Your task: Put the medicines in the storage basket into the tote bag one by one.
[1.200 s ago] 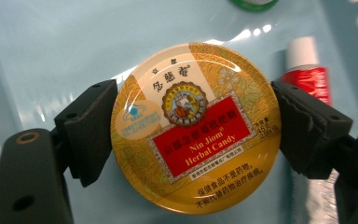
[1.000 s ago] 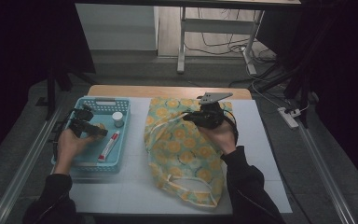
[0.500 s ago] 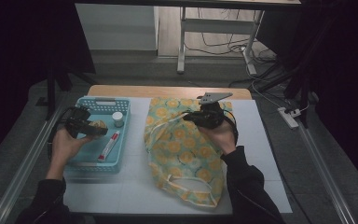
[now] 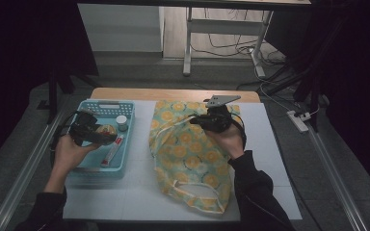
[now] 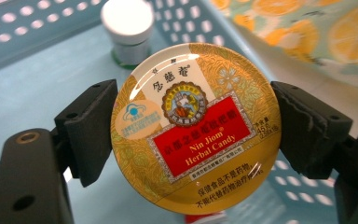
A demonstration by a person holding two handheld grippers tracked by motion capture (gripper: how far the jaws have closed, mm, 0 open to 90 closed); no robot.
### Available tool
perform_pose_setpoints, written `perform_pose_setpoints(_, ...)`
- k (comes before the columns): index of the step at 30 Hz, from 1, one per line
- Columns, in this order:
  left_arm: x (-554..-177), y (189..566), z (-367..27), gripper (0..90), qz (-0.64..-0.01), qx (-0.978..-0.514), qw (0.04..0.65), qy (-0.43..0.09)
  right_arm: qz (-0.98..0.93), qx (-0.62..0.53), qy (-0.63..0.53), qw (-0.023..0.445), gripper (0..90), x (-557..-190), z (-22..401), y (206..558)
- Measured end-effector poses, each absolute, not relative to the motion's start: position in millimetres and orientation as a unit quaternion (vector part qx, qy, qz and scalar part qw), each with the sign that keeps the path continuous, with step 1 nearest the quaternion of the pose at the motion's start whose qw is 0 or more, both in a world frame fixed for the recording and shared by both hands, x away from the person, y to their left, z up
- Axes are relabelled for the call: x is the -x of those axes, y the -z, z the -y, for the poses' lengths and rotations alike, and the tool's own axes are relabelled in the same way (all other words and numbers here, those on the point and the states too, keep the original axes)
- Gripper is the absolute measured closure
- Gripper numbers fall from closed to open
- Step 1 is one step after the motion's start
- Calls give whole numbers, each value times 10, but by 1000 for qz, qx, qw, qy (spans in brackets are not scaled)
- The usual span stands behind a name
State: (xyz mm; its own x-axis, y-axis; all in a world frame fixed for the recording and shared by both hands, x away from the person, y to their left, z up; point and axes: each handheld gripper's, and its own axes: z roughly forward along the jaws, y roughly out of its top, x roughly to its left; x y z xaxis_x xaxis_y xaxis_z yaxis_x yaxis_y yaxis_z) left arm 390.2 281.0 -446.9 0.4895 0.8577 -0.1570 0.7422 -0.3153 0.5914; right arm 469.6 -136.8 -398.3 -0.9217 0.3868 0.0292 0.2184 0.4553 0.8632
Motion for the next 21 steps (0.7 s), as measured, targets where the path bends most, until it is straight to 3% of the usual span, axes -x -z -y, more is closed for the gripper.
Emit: perform_pose_setpoints(21, -3691, 4195, -2269, 204, -412, -835, 354, -84, -851, -182, -486, 85, 899, -4723, 1363, 4031)
